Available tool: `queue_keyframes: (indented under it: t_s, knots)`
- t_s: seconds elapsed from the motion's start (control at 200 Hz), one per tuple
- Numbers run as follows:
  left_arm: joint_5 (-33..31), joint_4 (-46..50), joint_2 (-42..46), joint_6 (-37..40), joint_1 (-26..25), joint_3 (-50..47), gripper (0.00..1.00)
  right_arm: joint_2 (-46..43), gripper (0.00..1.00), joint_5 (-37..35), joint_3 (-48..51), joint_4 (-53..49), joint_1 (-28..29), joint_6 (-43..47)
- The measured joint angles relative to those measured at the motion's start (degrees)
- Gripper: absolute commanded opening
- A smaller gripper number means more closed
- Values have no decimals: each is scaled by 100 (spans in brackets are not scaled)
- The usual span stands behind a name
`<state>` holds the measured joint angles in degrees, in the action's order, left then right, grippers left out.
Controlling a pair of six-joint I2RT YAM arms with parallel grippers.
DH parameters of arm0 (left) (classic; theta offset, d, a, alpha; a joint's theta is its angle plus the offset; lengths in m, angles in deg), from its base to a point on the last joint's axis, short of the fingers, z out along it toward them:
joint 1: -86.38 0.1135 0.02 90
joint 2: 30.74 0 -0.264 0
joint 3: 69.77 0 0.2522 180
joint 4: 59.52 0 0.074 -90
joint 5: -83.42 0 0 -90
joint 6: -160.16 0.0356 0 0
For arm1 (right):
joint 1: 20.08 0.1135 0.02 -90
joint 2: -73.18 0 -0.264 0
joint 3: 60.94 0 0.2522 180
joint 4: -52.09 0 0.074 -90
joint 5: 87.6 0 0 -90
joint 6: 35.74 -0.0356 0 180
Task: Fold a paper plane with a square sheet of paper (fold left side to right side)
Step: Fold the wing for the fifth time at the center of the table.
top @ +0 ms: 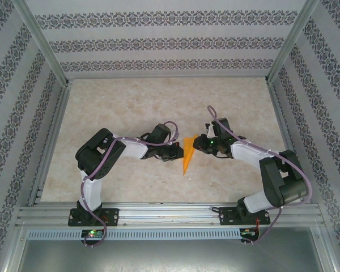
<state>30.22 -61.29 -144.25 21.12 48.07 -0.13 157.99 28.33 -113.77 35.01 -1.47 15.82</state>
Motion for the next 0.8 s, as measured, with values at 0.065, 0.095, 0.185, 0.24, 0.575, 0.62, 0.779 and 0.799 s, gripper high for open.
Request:
queue_keyframes:
  t_s: [0.065,0.095,0.185,0.24,0.575,0.62,0.779,0.799]
  knots:
    - [0,0,0,0,0,0,0,90,9,46,-61,-17,0,28]
    - [-2,0,0,0,0,0,0,151,8,55,-101,-17,2,37]
    - [-13,2,0,0,0,0,0,341,8,74,-227,-15,2,59]
    - [-13,2,0,0,0,0,0,450,8,96,-295,-9,2,76]
    - [-15,2,0,-2,0,0,0,798,7,136,-437,11,39,120]
    - [-15,2,0,-2,0,-2,0,841,7,136,-437,11,39,131]
    - [-15,-9,0,-7,0,-15,0,988,7,131,-437,11,39,138]
    - [-17,-9,0,-4,0,-15,0,999,7,131,-437,11,39,138]
